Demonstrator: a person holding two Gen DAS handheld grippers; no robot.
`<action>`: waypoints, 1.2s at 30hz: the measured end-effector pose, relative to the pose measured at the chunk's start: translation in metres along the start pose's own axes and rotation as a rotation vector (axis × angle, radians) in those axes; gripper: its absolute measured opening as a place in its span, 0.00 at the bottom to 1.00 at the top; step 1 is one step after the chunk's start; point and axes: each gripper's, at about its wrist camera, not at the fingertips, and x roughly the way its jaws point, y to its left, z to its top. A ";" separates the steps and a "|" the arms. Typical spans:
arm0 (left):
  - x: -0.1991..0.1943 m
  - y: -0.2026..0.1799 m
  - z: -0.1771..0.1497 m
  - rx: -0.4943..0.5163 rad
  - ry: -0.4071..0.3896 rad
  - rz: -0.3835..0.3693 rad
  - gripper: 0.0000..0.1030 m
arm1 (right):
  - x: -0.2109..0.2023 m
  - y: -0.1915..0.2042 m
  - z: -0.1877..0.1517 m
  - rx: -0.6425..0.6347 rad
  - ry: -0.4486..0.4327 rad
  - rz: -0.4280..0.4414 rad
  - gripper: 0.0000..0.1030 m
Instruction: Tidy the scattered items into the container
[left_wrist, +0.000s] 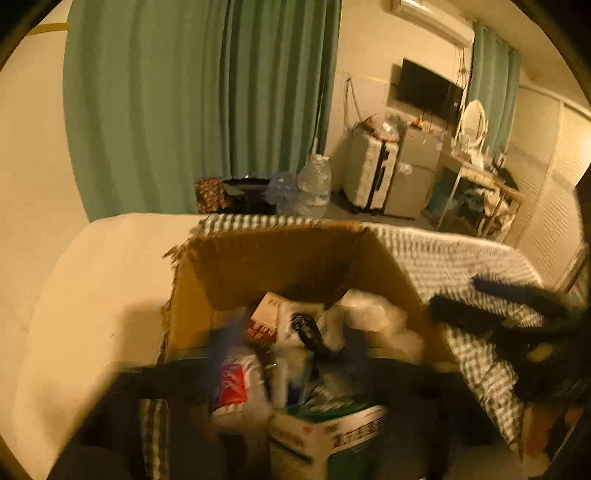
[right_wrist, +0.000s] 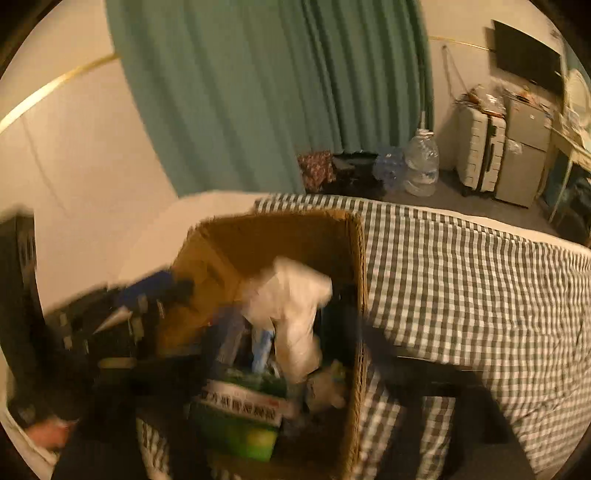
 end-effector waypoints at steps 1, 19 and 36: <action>-0.003 0.000 -0.003 0.002 -0.023 0.032 0.84 | -0.004 -0.002 -0.001 0.017 -0.041 -0.032 0.89; -0.105 -0.078 -0.022 -0.141 -0.144 -0.059 1.00 | -0.203 -0.060 -0.012 0.186 -0.351 -0.191 1.00; -0.050 -0.127 -0.084 -0.017 -0.079 0.034 1.00 | -0.107 -0.097 -0.113 0.092 -0.122 -0.324 1.00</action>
